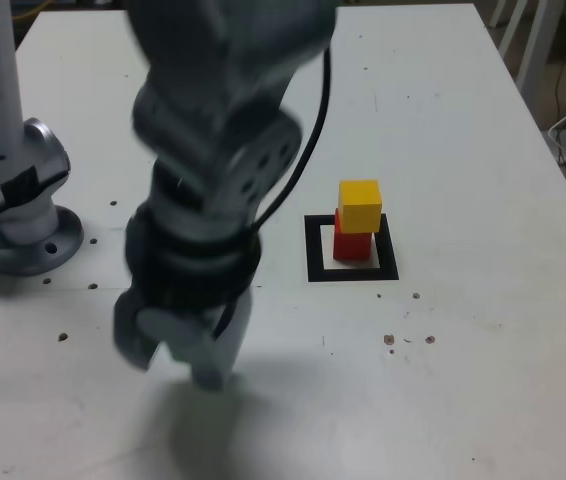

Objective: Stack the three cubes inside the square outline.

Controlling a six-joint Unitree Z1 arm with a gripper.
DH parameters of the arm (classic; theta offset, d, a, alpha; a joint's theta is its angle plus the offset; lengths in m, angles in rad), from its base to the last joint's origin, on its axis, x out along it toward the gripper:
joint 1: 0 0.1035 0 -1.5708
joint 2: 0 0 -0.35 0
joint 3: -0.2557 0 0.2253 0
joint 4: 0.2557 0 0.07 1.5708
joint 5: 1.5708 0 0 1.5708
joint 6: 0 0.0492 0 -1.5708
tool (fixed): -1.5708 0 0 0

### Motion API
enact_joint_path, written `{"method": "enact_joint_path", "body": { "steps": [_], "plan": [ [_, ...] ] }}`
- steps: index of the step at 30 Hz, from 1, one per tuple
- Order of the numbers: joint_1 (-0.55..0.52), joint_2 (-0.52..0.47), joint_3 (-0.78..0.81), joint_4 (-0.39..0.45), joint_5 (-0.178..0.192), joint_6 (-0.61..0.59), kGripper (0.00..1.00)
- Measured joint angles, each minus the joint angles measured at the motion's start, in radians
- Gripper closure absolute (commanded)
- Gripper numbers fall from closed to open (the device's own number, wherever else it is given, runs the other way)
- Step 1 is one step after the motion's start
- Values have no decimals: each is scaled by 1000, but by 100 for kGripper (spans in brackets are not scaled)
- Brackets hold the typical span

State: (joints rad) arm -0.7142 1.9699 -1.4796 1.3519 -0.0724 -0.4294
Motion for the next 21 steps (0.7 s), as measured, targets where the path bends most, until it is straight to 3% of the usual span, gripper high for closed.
{"method": "enact_joint_path", "body": {
  "steps": [9,21],
  "plan": [
    [194,-24,-167,181,63,166,72],
    [434,-8,-339,236,77,340,72]
  ]
}}
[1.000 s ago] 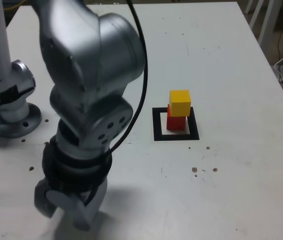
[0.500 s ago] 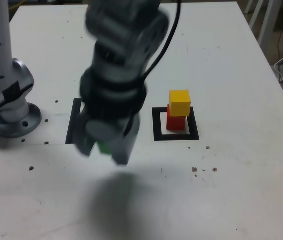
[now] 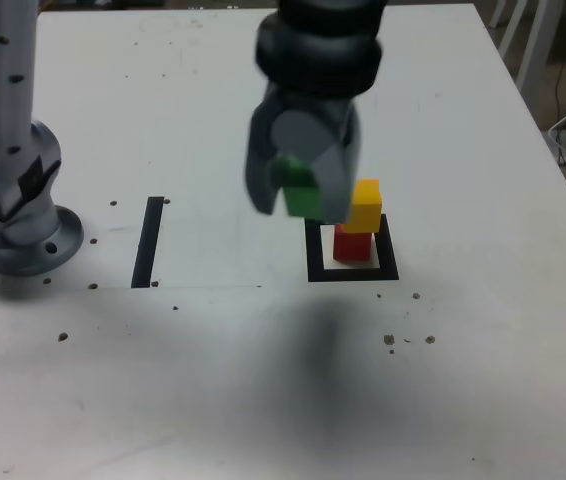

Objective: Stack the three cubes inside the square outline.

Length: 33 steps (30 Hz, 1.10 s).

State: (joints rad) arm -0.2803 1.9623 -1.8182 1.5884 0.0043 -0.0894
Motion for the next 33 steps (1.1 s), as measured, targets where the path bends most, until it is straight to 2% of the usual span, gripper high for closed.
{"method": "enact_joint_path", "body": {
  "steps": [10,18,33],
  "plan": [
    [118,61,-82,8,5,72,72],
    [146,107,-141,9,5,90,72],
    [163,140,-146,10,4,102,72]
  ]
}}
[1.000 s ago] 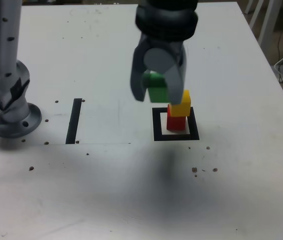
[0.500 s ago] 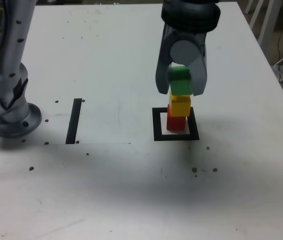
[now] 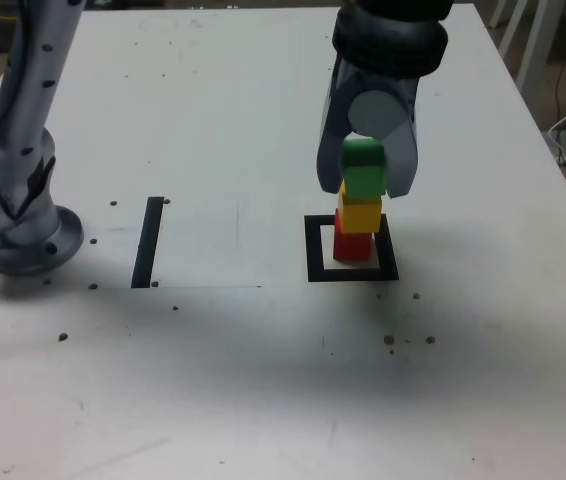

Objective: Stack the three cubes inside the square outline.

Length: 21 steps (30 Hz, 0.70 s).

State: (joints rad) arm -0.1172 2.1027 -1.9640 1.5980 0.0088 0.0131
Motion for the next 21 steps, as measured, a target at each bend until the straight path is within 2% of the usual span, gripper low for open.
{"method": "enact_joint_path", "body": {
  "steps": [7,9,11,16,18,21],
  "plan": [
    [0,6,3,0,-5,1,72],
    [1,8,5,0,-6,1,69],
    [1,9,8,0,-6,1,57],
    [2,15,15,-2,-6,7,18],
    [2,17,16,-2,-6,10,13],
    [4,18,20,-2,-8,12,12]
  ]
}}
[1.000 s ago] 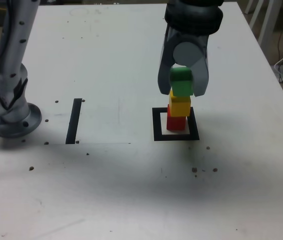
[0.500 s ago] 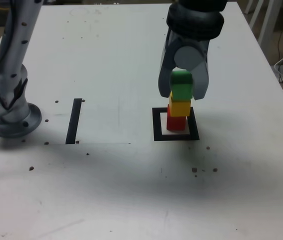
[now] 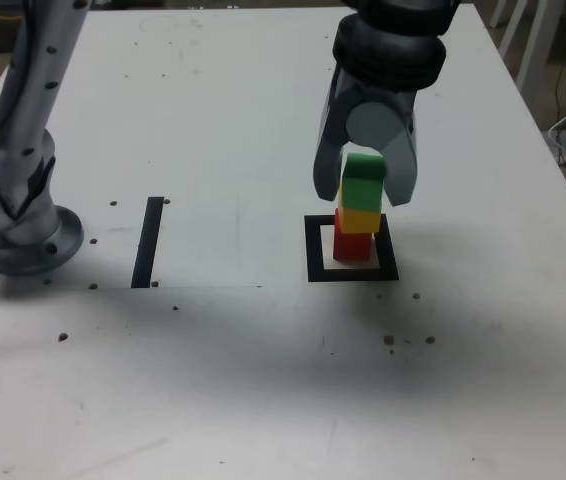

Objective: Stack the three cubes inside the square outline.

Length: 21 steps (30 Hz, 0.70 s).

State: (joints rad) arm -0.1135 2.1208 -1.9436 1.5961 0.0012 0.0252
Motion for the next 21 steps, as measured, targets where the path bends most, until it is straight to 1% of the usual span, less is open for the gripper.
{"method": "enact_joint_path", "body": {
  "steps": [6,10,12,14,17,21],
  "plan": [
    [2,0,14,0,-3,1,12],
    [2,0,15,0,3,1,6],
    [2,-7,16,0,17,1,3],
    [3,-33,22,1,39,-2,1],
    [3,-95,48,3,61,-11,1],
    [3,-166,112,3,75,-27,1]
  ]
}}
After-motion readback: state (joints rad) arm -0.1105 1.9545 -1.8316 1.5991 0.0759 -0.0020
